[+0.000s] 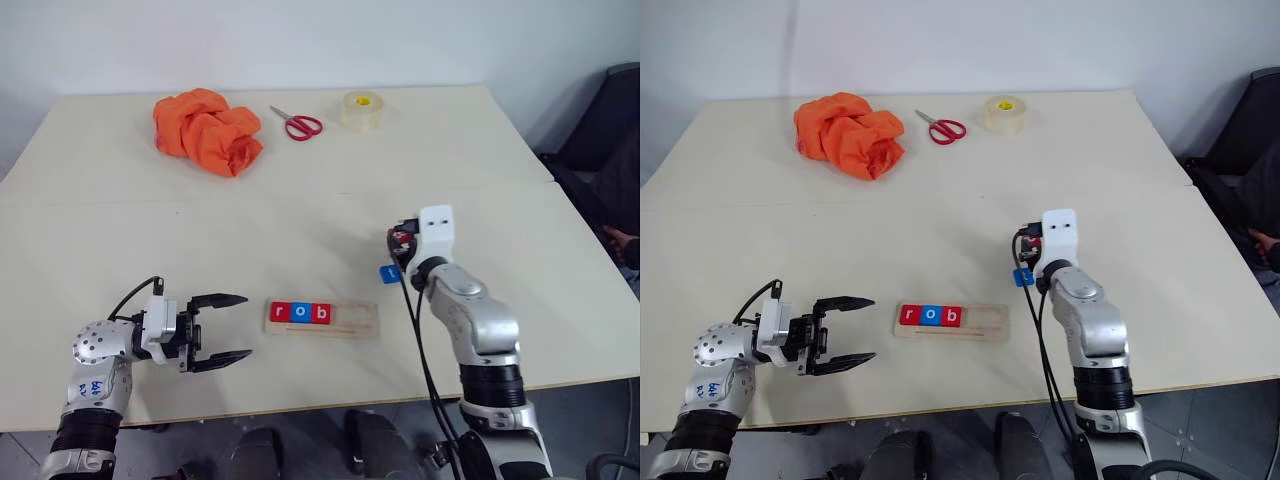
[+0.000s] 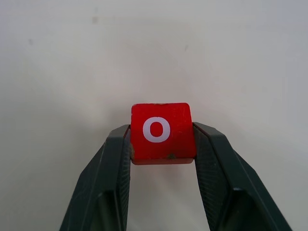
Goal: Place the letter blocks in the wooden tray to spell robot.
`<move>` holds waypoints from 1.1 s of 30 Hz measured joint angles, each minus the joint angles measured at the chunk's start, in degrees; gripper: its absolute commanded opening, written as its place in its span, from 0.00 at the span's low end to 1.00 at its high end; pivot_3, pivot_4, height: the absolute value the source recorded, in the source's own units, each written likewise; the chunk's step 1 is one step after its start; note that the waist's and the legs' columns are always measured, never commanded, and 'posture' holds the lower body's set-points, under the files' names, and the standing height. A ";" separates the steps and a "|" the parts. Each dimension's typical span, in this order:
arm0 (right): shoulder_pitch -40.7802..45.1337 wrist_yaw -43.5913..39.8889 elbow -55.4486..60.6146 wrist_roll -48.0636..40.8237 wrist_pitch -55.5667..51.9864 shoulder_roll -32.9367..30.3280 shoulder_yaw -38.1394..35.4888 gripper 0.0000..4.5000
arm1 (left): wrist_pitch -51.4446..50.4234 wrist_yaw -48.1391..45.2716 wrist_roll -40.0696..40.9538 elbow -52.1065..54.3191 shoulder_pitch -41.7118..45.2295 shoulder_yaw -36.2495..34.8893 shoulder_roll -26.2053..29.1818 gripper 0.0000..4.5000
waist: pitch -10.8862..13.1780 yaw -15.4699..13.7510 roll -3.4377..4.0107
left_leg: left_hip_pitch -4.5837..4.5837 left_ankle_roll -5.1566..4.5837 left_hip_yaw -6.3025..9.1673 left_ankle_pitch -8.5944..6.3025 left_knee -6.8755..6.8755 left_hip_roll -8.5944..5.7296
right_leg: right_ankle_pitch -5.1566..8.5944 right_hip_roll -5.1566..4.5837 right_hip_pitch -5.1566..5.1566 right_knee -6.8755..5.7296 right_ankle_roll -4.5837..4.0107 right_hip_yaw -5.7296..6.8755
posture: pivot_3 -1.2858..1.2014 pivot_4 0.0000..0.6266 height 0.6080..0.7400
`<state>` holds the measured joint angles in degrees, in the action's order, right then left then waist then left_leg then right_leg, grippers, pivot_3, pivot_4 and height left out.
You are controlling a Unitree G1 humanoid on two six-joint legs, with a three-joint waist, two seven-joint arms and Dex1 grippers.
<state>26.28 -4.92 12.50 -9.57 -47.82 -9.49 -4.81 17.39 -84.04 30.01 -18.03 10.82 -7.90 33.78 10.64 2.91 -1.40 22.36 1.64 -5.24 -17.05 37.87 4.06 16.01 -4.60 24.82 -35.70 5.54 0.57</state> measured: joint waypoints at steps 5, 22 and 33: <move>-5.70 -1.16 14.46 -3.25 -12.40 -3.69 -3.30 0.32 | -0.07 -1.95 0.01 -3.41 2.26 0.03 0.13 1.00 | 0.00 -0.46 0.00 | 0.03 -0.01 0.00 -0.01 -0.06 -0.01 | 0.00 0.00 0.03 0.08 0.00 0.01 | 0.52 0.24 1.00; -18.45 2.04 37.42 -5.95 -37.24 3.36 -5.89 0.40 | -0.87 -2.03 4.99 -8.80 6.39 5.74 5.38 1.00 | -0.02 -1.02 -0.04 | 0.03 -0.01 0.00 -0.01 -0.27 -0.03 | 0.05 0.02 0.13 0.14 -0.10 0.03 | 0.52 0.24 1.00; -19.13 -1.55 39.77 -6.65 -37.38 -0.23 -4.73 0.99 | -0.55 -2.03 9.39 -7.64 5.95 10.08 9.11 1.00 | -0.02 -1.06 -0.04 | 0.04 -0.01 -0.01 -0.01 -0.35 -0.04 | 0.06 0.02 0.15 0.22 -0.11 0.03 | 0.52 0.24 1.00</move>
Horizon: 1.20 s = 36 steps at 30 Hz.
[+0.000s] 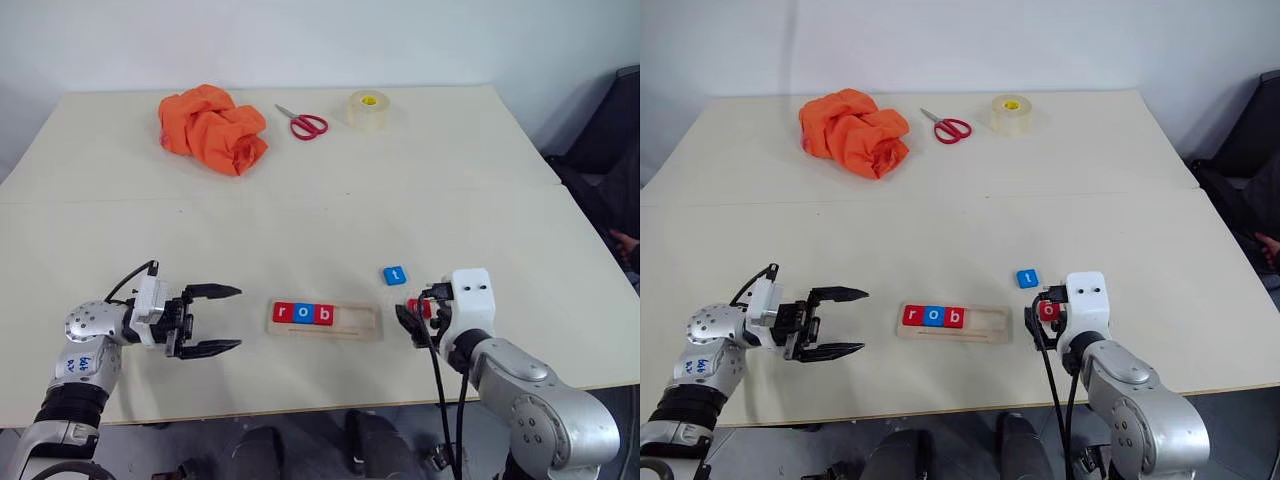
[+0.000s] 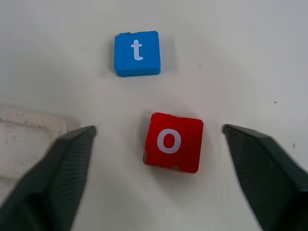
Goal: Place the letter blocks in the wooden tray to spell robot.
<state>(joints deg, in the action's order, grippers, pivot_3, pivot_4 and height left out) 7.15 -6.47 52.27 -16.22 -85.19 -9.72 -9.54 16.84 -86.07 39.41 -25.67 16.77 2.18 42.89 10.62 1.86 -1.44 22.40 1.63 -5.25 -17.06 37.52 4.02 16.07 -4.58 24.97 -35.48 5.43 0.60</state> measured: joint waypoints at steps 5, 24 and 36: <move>0.98 -11.82 -0.16 -4.83 3.97 -17.49 1.44 0.99 | 2.40 0.00 1.51 0.11 -1.11 3.18 2.91 1.00 | 0.01 -0.06 0.02 | -0.01 0.00 -0.02 0.00 -0.11 -0.01 | 0.01 0.00 0.00 0.10 0.00 0.00 | 0.52 0.24 1.00; 12.46 -53.47 -34.79 4.37 54.45 -48.22 22.72 0.99 | 4.45 0.01 1.51 4.52 -7.01 -1.77 0.22 1.00 | 0.02 -0.26 -0.02 | -0.02 0.00 -0.08 0.00 -0.08 -0.04 | -0.03 0.02 -0.01 0.19 0.08 -0.02 | 0.52 0.24 1.00; 17.04 -59.82 -44.05 8.98 62.45 -45.90 25.77 0.35 | 2.39 0.11 0.58 14.20 -16.56 -6.99 -0.62 1.00 | 0.02 -0.21 -0.02 | -0.21 0.02 -0.08 -0.01 0.26 -0.01 | 0.01 -0.03 -0.31 0.10 -0.20 -0.04 | 0.52 0.24 1.00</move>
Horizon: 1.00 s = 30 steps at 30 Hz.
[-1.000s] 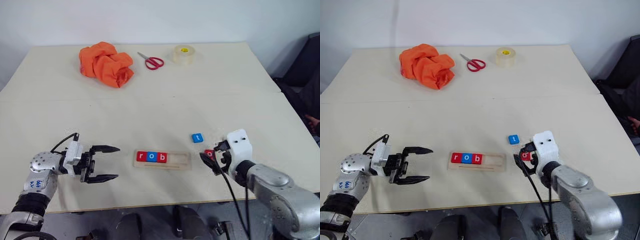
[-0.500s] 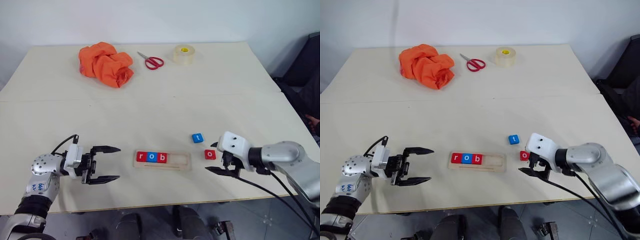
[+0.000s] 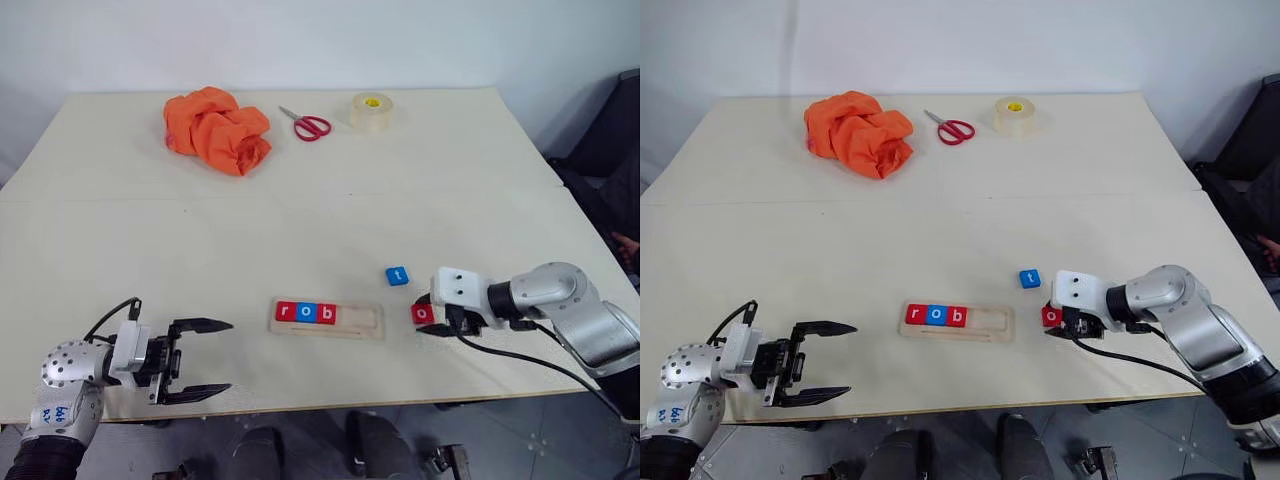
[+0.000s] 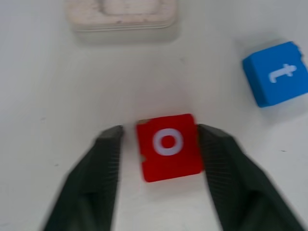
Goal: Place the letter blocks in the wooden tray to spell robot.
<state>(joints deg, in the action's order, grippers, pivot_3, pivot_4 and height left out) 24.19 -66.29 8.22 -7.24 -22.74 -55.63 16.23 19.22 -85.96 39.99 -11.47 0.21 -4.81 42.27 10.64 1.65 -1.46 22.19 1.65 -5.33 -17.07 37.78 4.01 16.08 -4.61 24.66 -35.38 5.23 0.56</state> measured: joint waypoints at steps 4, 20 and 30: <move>0.19 0.16 -0.07 0.57 -0.20 0.62 -0.34 0.32 | -0.44 0.01 -1.01 0.21 -0.09 -0.63 -1.27 1.00 | 0.00 -0.02 0.00 | -0.02 0.00 0.01 0.00 0.09 0.01 | -0.04 0.00 -0.01 -0.09 0.03 0.00 | 0.52 0.24 1.00; 8.11 5.59 16.15 -5.72 -26.35 6.86 1.86 0.32 | -0.53 -0.03 -4.30 -4.10 6.61 -0.83 -5.05 1.00 | 0.01 -0.04 0.02 | 0.14 0.02 0.02 -0.04 0.13 0.08 | -0.12 0.04 0.16 -0.17 0.18 0.02 | 0.52 0.24 1.00; 15.06 9.96 15.76 -3.05 -31.28 14.59 11.64 0.32 | -0.52 -0.04 -4.49 -4.54 6.94 -0.98 -5.05 1.00 | 0.01 0.10 0.02 | 0.17 0.02 0.01 -0.04 0.13 0.09 | -0.10 0.05 0.30 -0.30 0.15 0.02 | 0.52 0.24 1.00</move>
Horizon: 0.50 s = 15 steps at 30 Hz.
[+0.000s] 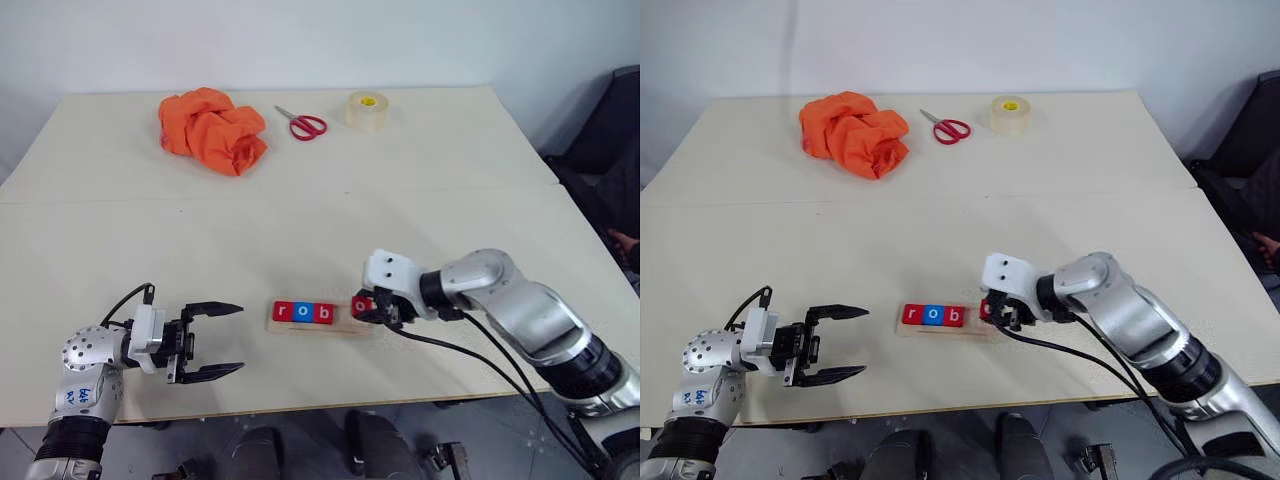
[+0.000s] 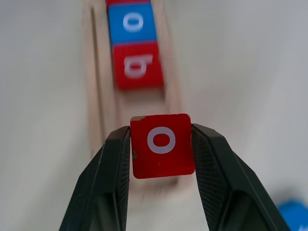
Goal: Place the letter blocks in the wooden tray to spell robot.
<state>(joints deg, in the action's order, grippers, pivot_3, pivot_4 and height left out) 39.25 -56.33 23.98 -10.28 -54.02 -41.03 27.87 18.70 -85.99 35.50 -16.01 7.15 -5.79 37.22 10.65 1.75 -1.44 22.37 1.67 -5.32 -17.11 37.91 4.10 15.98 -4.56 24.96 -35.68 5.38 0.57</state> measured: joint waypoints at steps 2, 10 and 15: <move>0.54 0.30 -0.02 0.09 -0.67 0.74 1.22 0.32 | 0.00 0.00 0.00 0.01 -0.22 -0.02 0.00 1.00 | 0.00 -0.03 0.00 | 0.04 0.00 0.00 0.00 0.00 0.00 | 0.00 0.00 0.03 0.00 0.00 0.00 | 0.52 0.24 1.00; 2.65 1.18 -0.10 0.11 -3.52 3.03 3.80 0.32 | 0.00 0.01 -0.01 0.57 -1.16 -0.63 0.00 1.00 | 0.00 -0.07 0.00 | 0.09 0.00 0.00 0.00 0.03 0.00 | 0.00 -0.01 0.08 -0.03 0.00 0.01 | 0.52 0.24 1.00; 2.76 1.66 -0.26 0.16 -3.66 3.04 4.83 0.32 | 0.00 0.01 -0.07 0.95 -1.32 -0.69 0.00 1.00 | 0.00 -0.07 0.00 | 0.09 0.00 0.00 0.00 0.03 -0.01 | 0.00 -0.01 0.08 -0.03 0.00 0.01 | 0.52 0.24 1.00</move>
<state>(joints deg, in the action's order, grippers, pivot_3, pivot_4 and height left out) 42.01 -54.67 23.71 -10.13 -57.68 -38.00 32.70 18.70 -85.98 35.43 -15.06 5.84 -6.48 37.22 10.65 1.68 -1.44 22.46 1.67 -5.32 -17.11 37.94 4.09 15.98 -4.56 25.03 -35.71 5.38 0.58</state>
